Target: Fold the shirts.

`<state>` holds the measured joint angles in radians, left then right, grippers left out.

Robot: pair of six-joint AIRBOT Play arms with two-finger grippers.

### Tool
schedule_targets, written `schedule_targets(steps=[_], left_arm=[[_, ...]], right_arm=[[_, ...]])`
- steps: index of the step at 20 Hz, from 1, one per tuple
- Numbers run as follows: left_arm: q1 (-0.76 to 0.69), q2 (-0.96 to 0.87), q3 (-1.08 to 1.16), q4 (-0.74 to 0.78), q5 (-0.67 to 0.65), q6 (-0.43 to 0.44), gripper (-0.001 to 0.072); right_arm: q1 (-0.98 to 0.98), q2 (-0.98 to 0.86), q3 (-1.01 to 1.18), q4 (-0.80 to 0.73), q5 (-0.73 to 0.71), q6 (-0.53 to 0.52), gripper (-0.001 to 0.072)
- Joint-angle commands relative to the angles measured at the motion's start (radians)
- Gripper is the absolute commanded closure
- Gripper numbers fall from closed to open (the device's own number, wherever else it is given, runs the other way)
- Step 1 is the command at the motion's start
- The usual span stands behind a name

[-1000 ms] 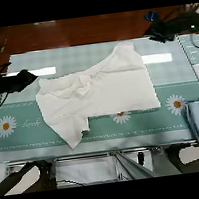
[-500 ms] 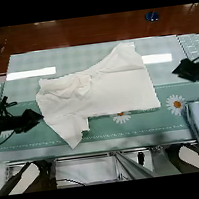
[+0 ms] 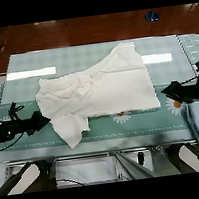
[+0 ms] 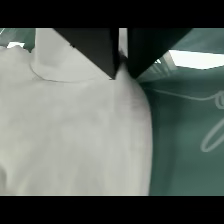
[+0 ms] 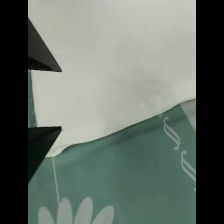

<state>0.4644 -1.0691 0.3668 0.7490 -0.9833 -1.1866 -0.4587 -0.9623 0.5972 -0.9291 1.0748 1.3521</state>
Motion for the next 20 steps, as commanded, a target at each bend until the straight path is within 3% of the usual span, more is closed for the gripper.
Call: schedule_targets(steps=[1,2,7,14,18,19,20], left_arm=[[-0.047,-0.016,0.002,-0.047,0.011,0.04,0.069],[-0.047,-0.016,0.005,-0.047,0.006,0.042,0.069],[-0.051,-0.016,0.005,-0.047,0.007,0.042,0.069],[-0.052,-0.016,0.005,-0.047,0.007,0.042,0.069],[-0.07,-0.016,0.005,-0.063,0.008,0.042,0.0689],[-0.072,-0.016,0.005,-0.078,0.008,0.043,0.0689],[-0.072,-0.015,0.012,-0.086,0.008,0.044,0.069]], right_arm=[[0.0,0.003,-0.014,-0.126,-0.021,0.089,0.03],[-0.001,-0.008,-0.014,-0.177,-0.003,0.122,0.03],[0.0,-0.138,-0.014,-0.136,0.146,0.054,0.03],[0.004,-0.271,-0.013,0.004,0.04,0.035,0.0308],[0.135,-0.327,0.011,0.082,-0.09,0.033,0.0315],[0.163,-0.336,0.034,0.097,-0.103,0.034,0.0419],[0.188,-0.34,0.069,0.115,-0.103,0.019,0.0621]])
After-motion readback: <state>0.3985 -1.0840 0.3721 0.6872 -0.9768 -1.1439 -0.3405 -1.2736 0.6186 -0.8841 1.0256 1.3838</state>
